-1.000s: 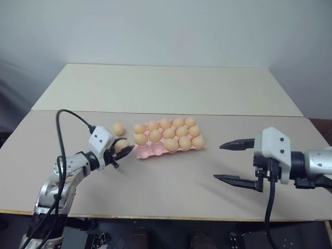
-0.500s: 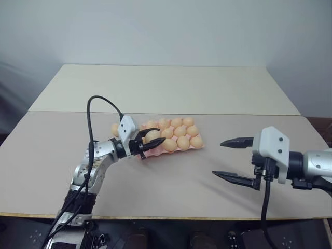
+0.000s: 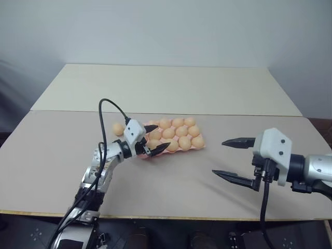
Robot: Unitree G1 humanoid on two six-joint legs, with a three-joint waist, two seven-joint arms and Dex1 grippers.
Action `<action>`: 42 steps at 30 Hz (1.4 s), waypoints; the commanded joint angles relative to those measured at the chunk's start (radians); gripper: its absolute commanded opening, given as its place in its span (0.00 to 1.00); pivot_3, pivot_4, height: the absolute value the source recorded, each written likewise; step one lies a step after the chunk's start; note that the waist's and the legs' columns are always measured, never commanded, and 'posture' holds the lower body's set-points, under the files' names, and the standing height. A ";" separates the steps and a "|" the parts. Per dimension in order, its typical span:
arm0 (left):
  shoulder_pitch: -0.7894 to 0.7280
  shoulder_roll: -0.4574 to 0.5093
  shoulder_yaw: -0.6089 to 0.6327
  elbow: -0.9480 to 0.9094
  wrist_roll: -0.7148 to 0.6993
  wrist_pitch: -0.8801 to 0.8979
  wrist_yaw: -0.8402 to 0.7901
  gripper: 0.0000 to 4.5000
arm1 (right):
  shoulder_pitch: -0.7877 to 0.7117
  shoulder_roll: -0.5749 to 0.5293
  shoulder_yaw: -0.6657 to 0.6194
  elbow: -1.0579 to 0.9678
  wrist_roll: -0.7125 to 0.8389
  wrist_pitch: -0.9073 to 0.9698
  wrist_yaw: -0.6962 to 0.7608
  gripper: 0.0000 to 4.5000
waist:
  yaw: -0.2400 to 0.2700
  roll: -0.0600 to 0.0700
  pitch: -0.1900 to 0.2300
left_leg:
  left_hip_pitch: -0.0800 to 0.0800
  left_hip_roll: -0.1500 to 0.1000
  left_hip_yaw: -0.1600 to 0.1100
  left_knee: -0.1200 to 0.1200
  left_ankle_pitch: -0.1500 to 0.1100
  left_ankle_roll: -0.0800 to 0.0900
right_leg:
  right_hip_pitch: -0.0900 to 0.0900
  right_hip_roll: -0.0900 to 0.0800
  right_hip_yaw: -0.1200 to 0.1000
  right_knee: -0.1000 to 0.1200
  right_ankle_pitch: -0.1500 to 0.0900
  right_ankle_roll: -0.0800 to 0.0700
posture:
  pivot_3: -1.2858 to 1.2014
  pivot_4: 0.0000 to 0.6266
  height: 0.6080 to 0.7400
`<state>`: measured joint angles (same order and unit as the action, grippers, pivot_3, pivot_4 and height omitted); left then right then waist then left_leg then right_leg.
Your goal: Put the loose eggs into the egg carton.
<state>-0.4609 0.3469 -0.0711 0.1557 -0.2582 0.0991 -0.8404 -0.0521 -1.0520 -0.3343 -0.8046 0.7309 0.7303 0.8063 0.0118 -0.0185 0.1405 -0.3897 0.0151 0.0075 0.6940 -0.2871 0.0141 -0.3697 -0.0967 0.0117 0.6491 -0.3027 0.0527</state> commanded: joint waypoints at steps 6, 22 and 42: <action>0.046 0.122 0.183 -0.196 -0.209 0.110 -0.064 0.96 | 0.005 -0.007 -0.044 -0.008 0.008 -0.012 0.019 1.00 | -0.007 0.000 0.000 | 0.000 0.001 0.000 0.000 0.000 0.000 | 0.000 0.000 0.000 0.000 0.000 0.000 | 0.52 0.24 1.00; 0.554 0.439 0.550 -0.451 -0.283 0.219 -0.111 0.96 | -0.105 0.005 0.063 0.085 -0.003 -0.073 0.127 1.00 | -0.011 0.001 0.000 | 0.001 0.002 -0.001 -0.001 0.000 0.000 | 0.000 -0.002 0.000 0.000 0.000 0.000 | 0.52 0.24 1.00; 0.227 0.313 0.263 -0.410 -0.055 0.505 0.371 0.96 | -0.179 0.000 0.132 0.128 -0.032 -0.071 0.153 1.00 | 0.000 0.000 0.000 | 0.000 0.000 -0.001 -0.001 0.000 0.000 | 0.000 -0.003 -0.001 0.000 0.002 0.000 | 0.52 0.24 1.00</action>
<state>-0.2017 0.6639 0.2134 -0.2654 -0.3467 0.5924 -0.5150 -0.2223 -1.0465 -0.1763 -0.6583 0.6910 0.6610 0.9596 0.0115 -0.0181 0.1410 -0.3891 0.0149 0.0064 0.6928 -0.2870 0.0144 -0.3698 -0.0997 0.0111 0.6492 -0.3012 0.0530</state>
